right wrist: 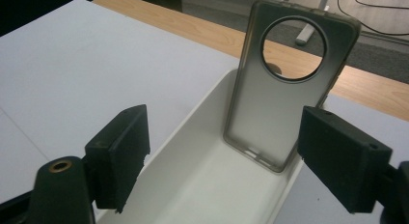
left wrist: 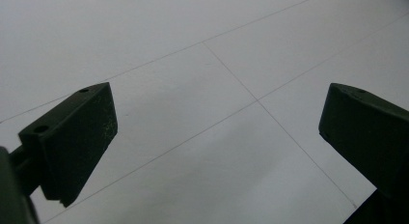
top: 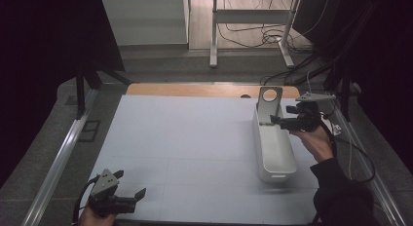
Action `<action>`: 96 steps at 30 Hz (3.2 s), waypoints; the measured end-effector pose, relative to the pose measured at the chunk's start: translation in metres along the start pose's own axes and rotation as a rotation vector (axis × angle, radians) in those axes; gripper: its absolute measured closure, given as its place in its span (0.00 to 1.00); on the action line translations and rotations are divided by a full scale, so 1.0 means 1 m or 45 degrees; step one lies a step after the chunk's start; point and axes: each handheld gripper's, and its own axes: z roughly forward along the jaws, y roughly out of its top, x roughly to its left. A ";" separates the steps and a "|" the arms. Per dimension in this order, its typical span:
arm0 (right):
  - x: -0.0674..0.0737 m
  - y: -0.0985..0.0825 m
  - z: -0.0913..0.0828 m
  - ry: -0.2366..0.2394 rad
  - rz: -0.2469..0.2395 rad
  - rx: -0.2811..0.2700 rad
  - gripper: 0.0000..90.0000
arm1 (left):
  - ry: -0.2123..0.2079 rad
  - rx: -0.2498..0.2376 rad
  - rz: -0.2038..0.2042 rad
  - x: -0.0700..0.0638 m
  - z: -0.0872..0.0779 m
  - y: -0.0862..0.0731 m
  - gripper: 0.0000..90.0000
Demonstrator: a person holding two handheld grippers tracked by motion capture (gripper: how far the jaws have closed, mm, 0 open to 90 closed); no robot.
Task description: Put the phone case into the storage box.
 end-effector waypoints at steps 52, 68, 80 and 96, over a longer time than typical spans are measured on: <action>0.071 -0.054 -0.037 0.007 -0.060 0.060 0.00 | 0.034 -0.013 0.019 -0.002 -0.003 -0.001 0.00; 0.076 -0.079 -0.068 -0.036 -0.039 0.029 0.00 | 0.031 -0.004 0.020 -0.001 -0.002 -0.001 0.00; 0.073 -0.104 -0.083 -0.085 0.017 0.059 0.00 | 0.033 -0.002 0.014 -0.001 -0.002 -0.001 0.00; 0.081 -0.137 -0.091 -0.102 0.060 0.125 0.00 | 0.034 0.003 0.001 0.000 -0.002 -0.001 0.00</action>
